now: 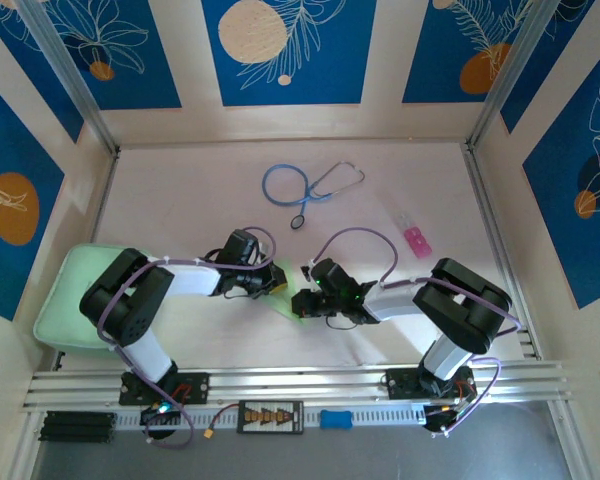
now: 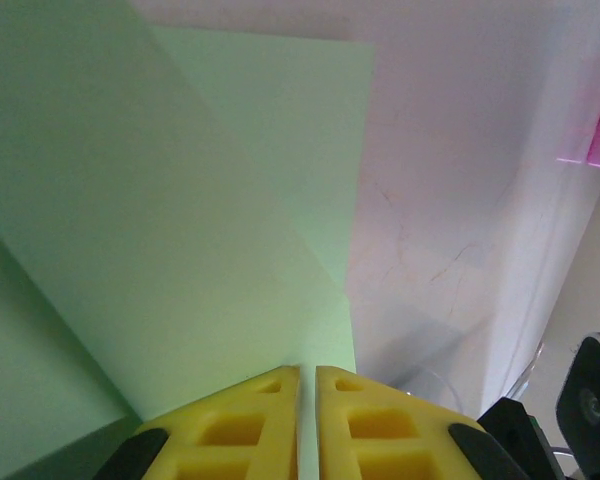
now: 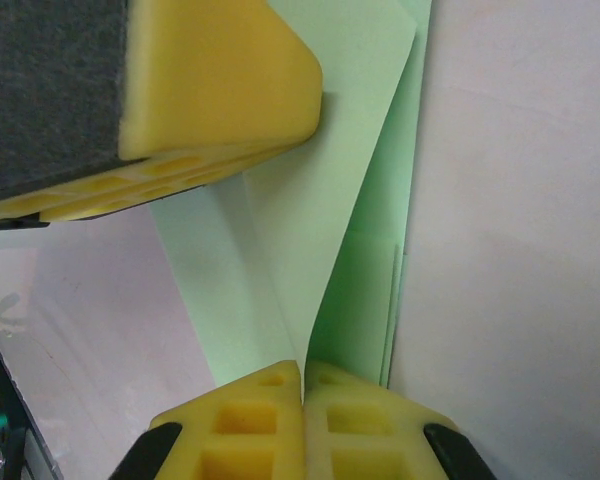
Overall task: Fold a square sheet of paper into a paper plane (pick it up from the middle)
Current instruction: Fourth fold the wing at the center of the table.
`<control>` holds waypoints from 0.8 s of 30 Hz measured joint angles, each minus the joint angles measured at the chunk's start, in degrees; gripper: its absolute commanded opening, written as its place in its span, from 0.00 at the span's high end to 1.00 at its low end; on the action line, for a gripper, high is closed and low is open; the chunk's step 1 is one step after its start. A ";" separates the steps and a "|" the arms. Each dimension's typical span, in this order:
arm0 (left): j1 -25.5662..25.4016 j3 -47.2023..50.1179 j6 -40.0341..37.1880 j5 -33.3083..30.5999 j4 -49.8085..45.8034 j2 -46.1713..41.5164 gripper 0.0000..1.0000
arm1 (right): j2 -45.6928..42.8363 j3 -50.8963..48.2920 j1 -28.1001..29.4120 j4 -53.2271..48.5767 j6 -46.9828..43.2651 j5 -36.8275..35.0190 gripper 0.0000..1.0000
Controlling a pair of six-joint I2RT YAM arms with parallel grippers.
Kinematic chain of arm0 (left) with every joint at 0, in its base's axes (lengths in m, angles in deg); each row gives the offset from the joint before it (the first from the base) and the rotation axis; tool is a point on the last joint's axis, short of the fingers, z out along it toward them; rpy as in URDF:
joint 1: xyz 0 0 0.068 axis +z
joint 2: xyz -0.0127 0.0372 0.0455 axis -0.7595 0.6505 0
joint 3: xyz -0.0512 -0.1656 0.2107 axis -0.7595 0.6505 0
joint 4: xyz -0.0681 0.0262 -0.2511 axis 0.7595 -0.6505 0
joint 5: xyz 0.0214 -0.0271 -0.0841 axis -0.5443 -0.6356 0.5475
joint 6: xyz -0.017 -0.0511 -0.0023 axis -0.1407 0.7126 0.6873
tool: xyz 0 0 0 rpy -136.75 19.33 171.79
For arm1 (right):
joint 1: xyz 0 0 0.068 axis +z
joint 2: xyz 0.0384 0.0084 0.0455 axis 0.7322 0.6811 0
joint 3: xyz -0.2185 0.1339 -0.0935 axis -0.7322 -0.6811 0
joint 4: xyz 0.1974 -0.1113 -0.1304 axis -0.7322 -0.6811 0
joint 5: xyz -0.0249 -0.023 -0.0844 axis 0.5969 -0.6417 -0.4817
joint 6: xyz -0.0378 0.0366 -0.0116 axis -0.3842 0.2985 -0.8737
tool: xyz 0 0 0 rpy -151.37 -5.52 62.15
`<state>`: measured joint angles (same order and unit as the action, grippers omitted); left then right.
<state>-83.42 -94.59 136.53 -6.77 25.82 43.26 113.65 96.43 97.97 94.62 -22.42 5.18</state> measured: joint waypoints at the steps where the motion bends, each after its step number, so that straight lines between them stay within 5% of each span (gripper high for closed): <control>1: 0.00 -0.09 -0.11 0.00 -0.17 0.07 0.86 | 0.00 0.00 -0.02 0.00 0.00 0.00 0.94; 24: -0.15 -1.55 -2.19 0.07 -1.97 1.81 0.87 | -0.72 0.37 -0.13 -1.92 0.44 0.70 0.86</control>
<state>-83.57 -96.14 134.34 -6.71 23.86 45.08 112.93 96.81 97.84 92.70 -21.99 5.88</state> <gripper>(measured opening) 0.129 0.123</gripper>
